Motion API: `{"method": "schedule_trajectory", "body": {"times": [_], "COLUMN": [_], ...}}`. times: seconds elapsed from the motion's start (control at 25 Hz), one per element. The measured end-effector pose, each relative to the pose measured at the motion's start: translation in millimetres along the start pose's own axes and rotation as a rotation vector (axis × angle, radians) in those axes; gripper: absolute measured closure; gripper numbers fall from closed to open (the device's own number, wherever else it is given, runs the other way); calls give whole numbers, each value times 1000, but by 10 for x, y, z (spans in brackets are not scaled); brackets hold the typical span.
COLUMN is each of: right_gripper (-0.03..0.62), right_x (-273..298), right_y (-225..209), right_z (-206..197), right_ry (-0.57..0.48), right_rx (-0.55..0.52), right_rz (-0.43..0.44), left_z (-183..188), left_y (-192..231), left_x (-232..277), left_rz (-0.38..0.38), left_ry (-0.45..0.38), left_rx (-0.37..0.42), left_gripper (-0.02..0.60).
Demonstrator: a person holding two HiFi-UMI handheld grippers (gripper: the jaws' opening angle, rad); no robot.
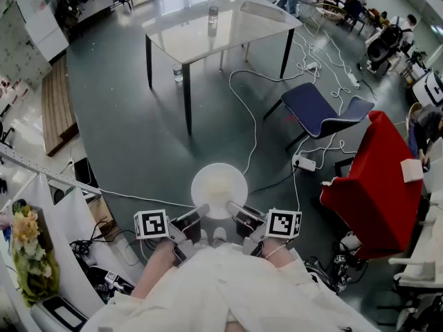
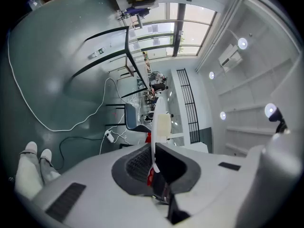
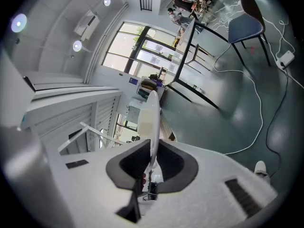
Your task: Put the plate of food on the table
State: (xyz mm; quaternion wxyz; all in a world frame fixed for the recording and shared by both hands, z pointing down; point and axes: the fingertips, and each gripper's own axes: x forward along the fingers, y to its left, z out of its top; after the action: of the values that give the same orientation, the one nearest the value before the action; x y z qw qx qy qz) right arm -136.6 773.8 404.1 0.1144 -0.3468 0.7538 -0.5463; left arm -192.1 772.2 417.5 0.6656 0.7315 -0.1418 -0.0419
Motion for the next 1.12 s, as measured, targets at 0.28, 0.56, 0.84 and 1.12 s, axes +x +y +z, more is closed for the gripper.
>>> {"method": "schedule_trajectory", "body": {"times": [0.28, 0.56, 0.84, 1.12], "right_gripper": [577, 577, 577, 577], "right_x": [-32, -79, -144, -271], "right_y": [-67, -117, -189, -370], "right_z": [-18, -70, 37, 5], "right_ry": [19, 32, 48, 86], "right_rx": [-13, 6, -24, 7], "right_rz": [-25, -37, -40, -51], "left_z": [-78, -182, -140, -280], "left_y": [-74, -131, -22, 49], "left_x": [62, 96, 224, 370], "left_rz": [1, -2, 22, 46], "left_ry": [18, 10, 12, 3], "left_rx": [8, -92, 12, 1], "left_gripper": [557, 557, 557, 557]}}
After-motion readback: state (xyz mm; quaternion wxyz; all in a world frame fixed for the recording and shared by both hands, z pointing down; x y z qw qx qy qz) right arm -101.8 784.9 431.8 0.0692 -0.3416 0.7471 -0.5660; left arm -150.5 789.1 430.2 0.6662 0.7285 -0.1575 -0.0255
